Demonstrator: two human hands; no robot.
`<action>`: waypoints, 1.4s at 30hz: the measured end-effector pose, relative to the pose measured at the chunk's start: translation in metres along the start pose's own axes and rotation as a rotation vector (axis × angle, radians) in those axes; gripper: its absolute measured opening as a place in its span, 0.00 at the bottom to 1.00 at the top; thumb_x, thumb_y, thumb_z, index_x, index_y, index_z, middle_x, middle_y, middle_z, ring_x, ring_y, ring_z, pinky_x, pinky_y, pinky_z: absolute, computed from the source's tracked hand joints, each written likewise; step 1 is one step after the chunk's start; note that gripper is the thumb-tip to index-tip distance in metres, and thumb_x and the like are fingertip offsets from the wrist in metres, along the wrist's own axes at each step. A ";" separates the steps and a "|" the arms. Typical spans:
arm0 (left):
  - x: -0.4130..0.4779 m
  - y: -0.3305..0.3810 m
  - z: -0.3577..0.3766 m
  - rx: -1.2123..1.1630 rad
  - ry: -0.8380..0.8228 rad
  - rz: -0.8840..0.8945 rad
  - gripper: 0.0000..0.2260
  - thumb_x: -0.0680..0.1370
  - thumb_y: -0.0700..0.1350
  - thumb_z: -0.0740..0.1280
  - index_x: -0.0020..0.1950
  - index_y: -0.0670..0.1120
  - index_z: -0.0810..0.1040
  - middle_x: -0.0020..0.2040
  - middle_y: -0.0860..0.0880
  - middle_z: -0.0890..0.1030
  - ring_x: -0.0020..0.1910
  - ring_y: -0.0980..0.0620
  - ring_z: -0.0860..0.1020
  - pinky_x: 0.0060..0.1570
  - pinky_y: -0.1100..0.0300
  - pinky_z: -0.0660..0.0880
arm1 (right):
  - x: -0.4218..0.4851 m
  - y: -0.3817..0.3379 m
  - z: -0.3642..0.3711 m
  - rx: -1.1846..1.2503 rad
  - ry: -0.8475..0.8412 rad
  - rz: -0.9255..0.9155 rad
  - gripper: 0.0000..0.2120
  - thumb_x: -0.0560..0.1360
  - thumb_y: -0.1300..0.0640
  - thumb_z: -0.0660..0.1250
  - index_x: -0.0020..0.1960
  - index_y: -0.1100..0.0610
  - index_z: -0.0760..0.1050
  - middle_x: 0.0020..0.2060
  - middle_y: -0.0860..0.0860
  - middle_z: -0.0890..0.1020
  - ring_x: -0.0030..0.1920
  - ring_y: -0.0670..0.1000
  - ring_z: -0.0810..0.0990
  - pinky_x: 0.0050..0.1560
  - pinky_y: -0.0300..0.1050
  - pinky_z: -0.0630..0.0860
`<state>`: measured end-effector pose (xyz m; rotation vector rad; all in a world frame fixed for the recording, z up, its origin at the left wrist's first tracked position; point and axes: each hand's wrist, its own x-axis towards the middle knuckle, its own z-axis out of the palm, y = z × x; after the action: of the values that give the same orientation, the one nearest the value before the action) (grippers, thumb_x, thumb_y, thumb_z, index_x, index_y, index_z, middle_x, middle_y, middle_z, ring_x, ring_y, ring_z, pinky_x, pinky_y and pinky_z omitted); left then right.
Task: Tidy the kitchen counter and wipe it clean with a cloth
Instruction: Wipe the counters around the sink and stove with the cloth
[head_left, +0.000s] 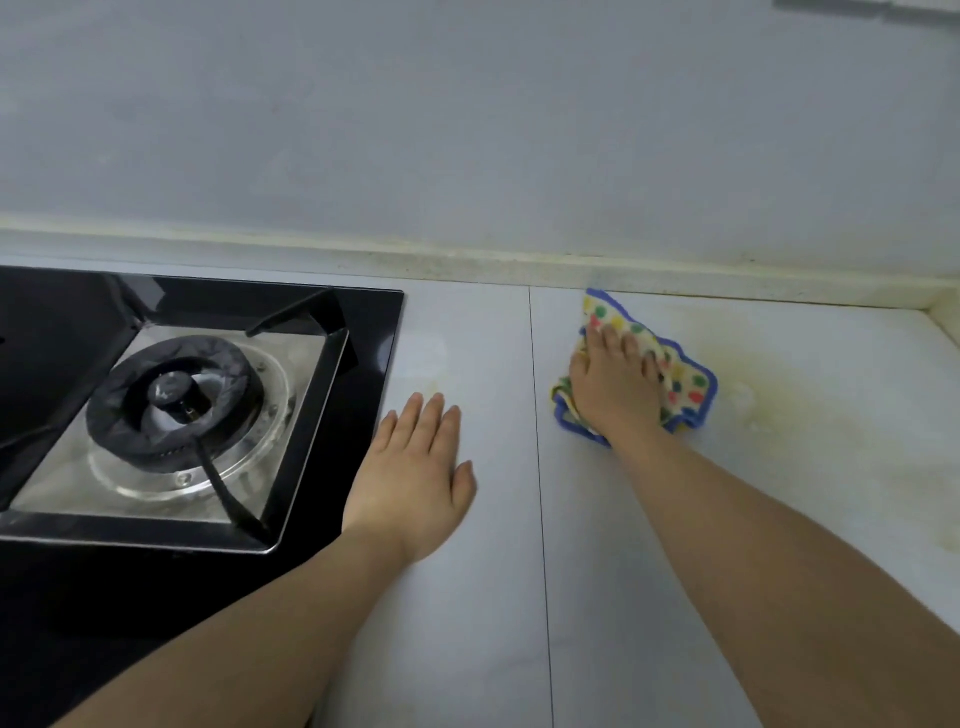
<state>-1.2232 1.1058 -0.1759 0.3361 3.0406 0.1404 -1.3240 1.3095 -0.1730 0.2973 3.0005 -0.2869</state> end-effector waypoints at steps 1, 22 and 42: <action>0.001 0.000 0.001 0.007 -0.002 0.003 0.39 0.68 0.57 0.29 0.78 0.46 0.48 0.79 0.47 0.48 0.77 0.48 0.43 0.75 0.53 0.41 | -0.012 -0.004 0.001 -0.005 0.013 0.010 0.26 0.81 0.50 0.44 0.78 0.54 0.46 0.77 0.54 0.51 0.77 0.56 0.49 0.75 0.54 0.45; -0.006 0.007 -0.004 0.046 0.061 0.175 0.25 0.79 0.48 0.46 0.74 0.41 0.63 0.74 0.44 0.64 0.75 0.44 0.59 0.72 0.45 0.55 | -0.191 -0.016 0.018 -0.004 -0.052 -0.073 0.31 0.77 0.43 0.39 0.71 0.54 0.68 0.70 0.50 0.71 0.70 0.52 0.69 0.71 0.50 0.61; 0.003 0.148 -0.013 0.019 -0.295 0.411 0.26 0.82 0.54 0.43 0.77 0.44 0.41 0.78 0.49 0.41 0.77 0.52 0.39 0.75 0.49 0.40 | -0.224 0.187 -0.012 -0.061 0.062 0.604 0.31 0.78 0.45 0.39 0.78 0.57 0.46 0.77 0.54 0.52 0.77 0.56 0.50 0.74 0.54 0.48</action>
<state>-1.1954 1.2491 -0.1488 0.8935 2.6465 0.0762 -1.0691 1.4505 -0.1654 1.1808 2.7897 -0.1245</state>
